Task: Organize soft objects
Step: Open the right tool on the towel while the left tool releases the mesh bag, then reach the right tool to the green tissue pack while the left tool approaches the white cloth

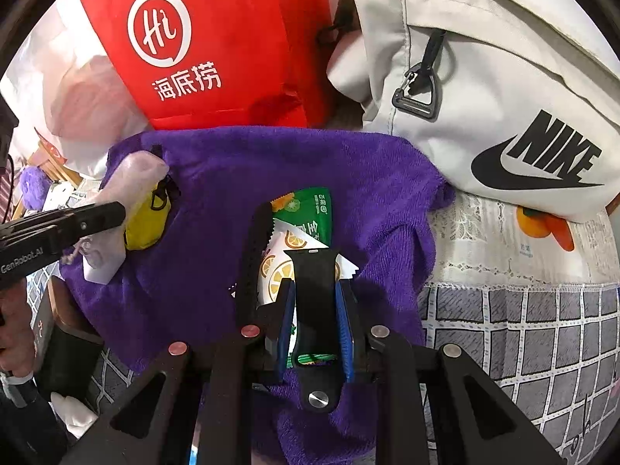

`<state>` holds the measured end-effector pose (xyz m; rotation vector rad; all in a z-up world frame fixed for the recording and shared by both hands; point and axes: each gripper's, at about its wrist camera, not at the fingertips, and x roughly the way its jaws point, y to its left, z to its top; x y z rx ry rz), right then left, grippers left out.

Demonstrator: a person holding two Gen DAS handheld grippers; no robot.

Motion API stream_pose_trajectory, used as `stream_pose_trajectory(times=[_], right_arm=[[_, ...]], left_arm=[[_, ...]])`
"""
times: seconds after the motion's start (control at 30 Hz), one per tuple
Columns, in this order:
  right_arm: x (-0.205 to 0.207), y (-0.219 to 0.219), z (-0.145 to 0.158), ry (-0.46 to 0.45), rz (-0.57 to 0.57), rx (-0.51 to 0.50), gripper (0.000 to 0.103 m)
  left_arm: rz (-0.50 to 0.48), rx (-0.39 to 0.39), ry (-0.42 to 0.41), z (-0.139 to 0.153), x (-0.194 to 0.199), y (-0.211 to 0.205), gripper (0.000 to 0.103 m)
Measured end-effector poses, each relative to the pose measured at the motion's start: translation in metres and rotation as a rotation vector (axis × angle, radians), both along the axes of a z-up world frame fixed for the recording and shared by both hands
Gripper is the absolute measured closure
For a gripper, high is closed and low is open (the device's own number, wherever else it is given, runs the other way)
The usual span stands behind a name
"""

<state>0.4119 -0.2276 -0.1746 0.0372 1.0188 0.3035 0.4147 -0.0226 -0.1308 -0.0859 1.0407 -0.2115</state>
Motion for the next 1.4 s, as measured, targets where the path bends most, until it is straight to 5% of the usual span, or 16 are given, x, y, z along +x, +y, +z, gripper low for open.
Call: stream_pose_trajectory(times=[0.13,0.27,0.47,0.87,1.4], right_arm=[[-0.004,-0.001,0.005,-0.010,0.011,0.014,0.079],[-0.007,0.002,0.012,-0.031,0.026,0.009,0.063],[-0.014,0.006,0.029,-0.070,0.038,0.017,0.052],[-0.051,0.008,0.068,-0.149,0.028,0.054,0.052],[-0.189,0.059,0.076,-0.131,0.177,0.092,0.051]], left_arm=[[0.000,0.001,0.003,-0.003,0.001,0.000,0.078],[-0.010,0.021,-0.011,0.000,-0.001,-0.002,0.054],[0.020,0.025,-0.009,0.008,-0.007,0.001,0.041],[0.084,0.082,-0.083,0.046,-0.051,0.020,0.040],[0.163,0.082,-0.148,0.075,-0.171,0.062,0.040]])
